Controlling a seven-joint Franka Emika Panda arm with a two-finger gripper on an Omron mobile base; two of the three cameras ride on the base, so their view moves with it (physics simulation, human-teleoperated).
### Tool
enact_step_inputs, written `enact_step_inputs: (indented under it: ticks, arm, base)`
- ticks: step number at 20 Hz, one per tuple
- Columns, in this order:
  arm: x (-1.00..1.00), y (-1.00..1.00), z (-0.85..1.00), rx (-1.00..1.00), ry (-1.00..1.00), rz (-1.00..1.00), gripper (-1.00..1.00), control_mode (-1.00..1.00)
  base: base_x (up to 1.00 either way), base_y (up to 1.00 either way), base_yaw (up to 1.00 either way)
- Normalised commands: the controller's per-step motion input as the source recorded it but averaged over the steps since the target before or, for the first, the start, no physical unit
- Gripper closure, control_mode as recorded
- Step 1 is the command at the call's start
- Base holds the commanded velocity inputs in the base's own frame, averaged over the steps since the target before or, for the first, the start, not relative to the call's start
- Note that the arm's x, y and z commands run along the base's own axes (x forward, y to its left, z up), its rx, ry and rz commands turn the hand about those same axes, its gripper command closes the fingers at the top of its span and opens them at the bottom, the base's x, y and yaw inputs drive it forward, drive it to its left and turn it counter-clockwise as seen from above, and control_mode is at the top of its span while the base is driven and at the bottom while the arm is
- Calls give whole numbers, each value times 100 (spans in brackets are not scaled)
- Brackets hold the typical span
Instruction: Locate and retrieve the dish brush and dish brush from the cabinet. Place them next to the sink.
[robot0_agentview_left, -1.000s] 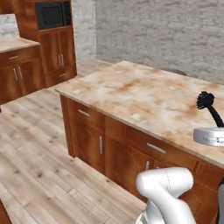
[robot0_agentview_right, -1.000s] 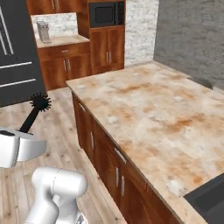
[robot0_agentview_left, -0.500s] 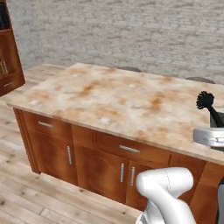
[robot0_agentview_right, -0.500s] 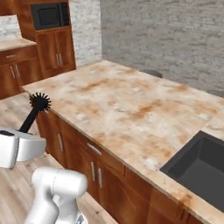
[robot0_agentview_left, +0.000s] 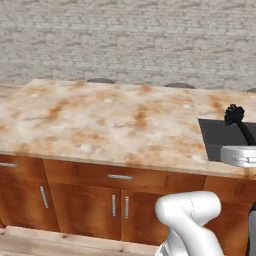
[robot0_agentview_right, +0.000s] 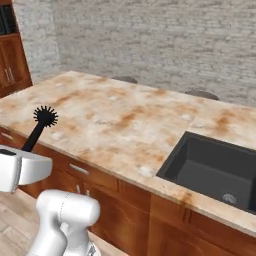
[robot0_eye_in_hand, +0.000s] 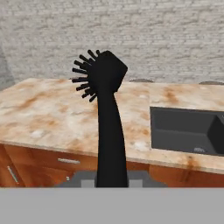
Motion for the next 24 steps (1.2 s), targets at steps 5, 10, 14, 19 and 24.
enact_step_inputs:
  ticks: [5,10,14,19,24]
  arm:
    - [0,0,0,0,0,0,100,100]
    - [0,0,0,0,0,0,100,100]
    - [0,0,0,0,0,0,100,100]
    - [0,0,0,0,0,0,100,100]
    - [0,0,0,0,0,0,100,100]
  base:
    - [35,1,-32]
    - [49,13,-23]
    - [2,28,-16]
    - [1,40,-18]
    - [-13,48,-14]
